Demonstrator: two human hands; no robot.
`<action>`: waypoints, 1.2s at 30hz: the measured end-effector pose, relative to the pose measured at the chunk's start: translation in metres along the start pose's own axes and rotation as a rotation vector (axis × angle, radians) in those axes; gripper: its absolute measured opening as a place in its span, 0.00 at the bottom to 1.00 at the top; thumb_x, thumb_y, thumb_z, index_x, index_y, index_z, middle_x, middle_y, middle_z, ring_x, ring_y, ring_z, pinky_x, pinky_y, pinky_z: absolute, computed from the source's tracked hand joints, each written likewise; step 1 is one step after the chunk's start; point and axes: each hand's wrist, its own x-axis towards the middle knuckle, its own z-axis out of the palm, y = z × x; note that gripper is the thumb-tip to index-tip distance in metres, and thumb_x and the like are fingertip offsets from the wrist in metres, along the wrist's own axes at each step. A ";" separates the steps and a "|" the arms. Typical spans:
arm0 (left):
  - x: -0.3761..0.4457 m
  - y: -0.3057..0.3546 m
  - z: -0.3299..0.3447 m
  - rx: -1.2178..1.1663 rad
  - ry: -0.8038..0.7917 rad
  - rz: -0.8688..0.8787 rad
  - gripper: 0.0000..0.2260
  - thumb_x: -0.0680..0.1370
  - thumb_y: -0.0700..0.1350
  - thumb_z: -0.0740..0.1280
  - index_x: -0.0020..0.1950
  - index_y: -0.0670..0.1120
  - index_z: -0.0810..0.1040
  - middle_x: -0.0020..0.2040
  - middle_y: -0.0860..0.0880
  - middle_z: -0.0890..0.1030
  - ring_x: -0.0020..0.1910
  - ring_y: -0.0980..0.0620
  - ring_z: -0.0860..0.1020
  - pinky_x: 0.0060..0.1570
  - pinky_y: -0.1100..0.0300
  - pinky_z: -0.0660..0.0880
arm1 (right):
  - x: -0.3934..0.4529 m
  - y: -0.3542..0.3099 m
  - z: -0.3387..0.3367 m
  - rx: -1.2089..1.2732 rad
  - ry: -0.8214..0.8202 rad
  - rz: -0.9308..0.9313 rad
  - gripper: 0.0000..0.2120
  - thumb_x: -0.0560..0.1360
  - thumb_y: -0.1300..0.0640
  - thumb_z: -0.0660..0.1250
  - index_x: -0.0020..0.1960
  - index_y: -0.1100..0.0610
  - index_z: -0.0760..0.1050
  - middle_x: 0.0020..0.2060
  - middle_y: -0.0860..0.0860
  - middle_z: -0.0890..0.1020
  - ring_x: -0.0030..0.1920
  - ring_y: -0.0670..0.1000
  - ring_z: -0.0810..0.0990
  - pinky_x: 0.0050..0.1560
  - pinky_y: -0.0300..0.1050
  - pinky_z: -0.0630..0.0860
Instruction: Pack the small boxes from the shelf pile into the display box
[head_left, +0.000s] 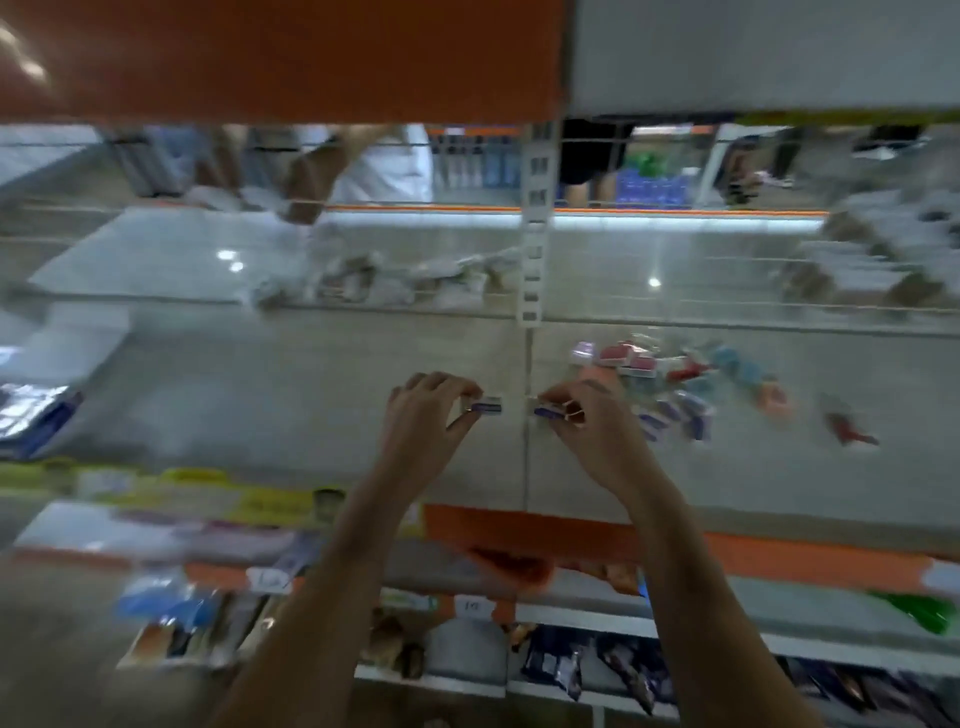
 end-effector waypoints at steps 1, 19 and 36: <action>-0.009 -0.010 -0.010 0.014 0.033 -0.031 0.10 0.74 0.44 0.70 0.54 0.48 0.80 0.53 0.50 0.81 0.55 0.47 0.75 0.52 0.53 0.68 | 0.004 -0.012 0.011 0.007 -0.024 -0.031 0.12 0.72 0.66 0.68 0.55 0.58 0.79 0.48 0.50 0.77 0.49 0.50 0.77 0.53 0.41 0.73; -0.178 -0.256 -0.229 0.222 0.207 -0.374 0.10 0.74 0.45 0.69 0.55 0.48 0.80 0.53 0.49 0.80 0.56 0.45 0.75 0.54 0.51 0.70 | 0.011 -0.308 0.262 0.169 -0.288 -0.425 0.13 0.68 0.70 0.68 0.51 0.61 0.80 0.46 0.57 0.79 0.47 0.57 0.79 0.52 0.52 0.76; -0.144 -0.416 -0.277 0.190 0.139 -0.364 0.12 0.75 0.48 0.68 0.58 0.50 0.79 0.57 0.51 0.79 0.57 0.48 0.73 0.56 0.55 0.68 | 0.087 -0.397 0.373 -0.052 -0.373 -0.432 0.13 0.70 0.66 0.66 0.52 0.53 0.77 0.47 0.48 0.77 0.47 0.48 0.76 0.47 0.40 0.72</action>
